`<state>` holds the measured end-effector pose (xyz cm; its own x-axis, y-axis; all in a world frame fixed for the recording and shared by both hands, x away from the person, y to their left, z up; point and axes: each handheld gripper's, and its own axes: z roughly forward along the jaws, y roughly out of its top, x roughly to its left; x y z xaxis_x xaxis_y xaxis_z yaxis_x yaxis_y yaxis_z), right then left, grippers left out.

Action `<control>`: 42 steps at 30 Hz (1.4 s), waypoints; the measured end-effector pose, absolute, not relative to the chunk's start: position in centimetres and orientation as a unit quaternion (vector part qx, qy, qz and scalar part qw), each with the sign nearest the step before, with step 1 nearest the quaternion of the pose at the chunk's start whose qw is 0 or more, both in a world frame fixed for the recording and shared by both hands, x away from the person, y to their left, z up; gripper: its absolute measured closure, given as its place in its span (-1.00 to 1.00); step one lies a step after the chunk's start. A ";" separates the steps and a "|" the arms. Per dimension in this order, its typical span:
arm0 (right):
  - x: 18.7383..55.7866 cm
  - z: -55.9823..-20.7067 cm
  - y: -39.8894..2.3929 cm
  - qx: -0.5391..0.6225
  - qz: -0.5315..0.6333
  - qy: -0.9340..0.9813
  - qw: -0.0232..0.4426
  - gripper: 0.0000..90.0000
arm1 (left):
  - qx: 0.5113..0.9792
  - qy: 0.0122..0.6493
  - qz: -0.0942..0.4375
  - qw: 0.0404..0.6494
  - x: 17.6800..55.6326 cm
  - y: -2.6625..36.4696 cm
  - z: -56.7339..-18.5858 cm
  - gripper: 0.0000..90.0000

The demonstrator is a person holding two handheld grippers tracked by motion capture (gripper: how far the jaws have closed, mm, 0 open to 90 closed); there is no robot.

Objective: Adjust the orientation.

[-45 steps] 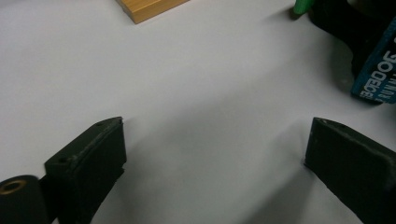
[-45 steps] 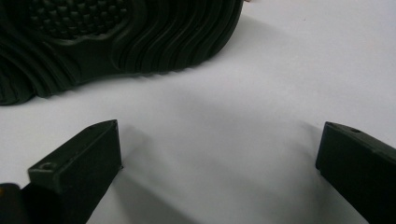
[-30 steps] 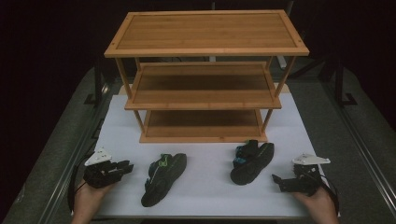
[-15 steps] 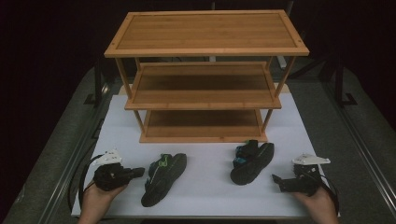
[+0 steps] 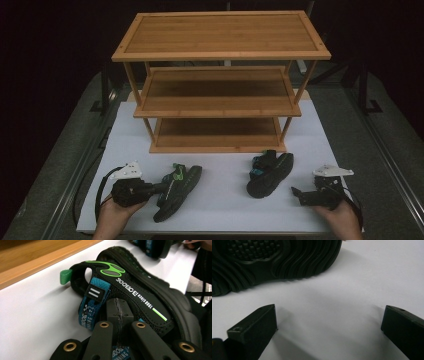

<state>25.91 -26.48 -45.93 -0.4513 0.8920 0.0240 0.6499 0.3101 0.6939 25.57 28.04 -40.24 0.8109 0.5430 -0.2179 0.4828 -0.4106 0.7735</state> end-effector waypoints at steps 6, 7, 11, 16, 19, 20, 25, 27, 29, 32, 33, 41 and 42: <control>25.9 -45.9 -26.5 0.489 0.325 0.787 0.187 -1.00 | 0.833 0.272 0.028 0.481 24.6 26.9 -38.7 1.00; 25.9 -45.9 -26.5 0.489 0.325 0.787 0.187 -1.00 | 0.833 0.270 0.030 0.483 24.5 26.9 -38.6 1.00; 25.9 -45.9 -26.5 0.489 0.325 0.788 0.187 -1.00 | 0.833 0.269 0.030 0.483 24.4 26.8 -38.6 1.00; 25.9 -45.9 -26.5 0.489 0.325 0.787 0.186 -1.00 | 0.834 0.268 0.025 0.481 24.4 26.6 -38.8 1.00; 25.9 -45.9 -26.5 0.489 0.325 0.787 0.186 -1.00 | 0.836 0.264 0.026 0.480 24.4 26.4 -38.7 1.00; 25.9 -45.9 -26.5 0.489 0.325 0.788 0.187 -1.00 | 0.838 0.263 0.028 0.478 24.6 26.4 -38.7 1.00; 25.9 -45.9 -26.5 0.490 0.325 0.787 0.186 -1.00 | 0.838 0.257 0.029 0.481 25.6 26.1 -38.3 1.00; 25.9 -45.9 -26.5 0.490 0.324 0.787 0.186 -1.00 | 0.838 0.253 0.028 0.482 26.1 25.9 -38.1 1.00; 25.9 -45.9 -26.5 0.490 0.324 0.787 0.186 -1.00 | 0.838 0.250 0.027 0.484 26.5 25.7 -38.0 0.97; 25.9 -45.9 -26.5 0.490 0.325 0.787 0.186 -1.00 | 0.838 0.245 0.030 0.486 27.4 25.1 -37.8 0.87; 25.9 -45.9 -26.5 0.490 0.324 0.788 0.186 -1.00 | 0.840 0.242 0.032 0.485 27.7 24.8 -37.8 0.84; 25.9 -45.9 -26.5 0.490 0.325 0.787 0.186 -1.00 | 0.847 0.221 0.021 0.484 29.9 22.5 -37.7 0.39; 25.9 -45.9 -26.5 0.489 0.325 0.787 0.186 -1.00 | 0.848 0.217 0.020 0.484 30.1 22.1 -37.7 0.37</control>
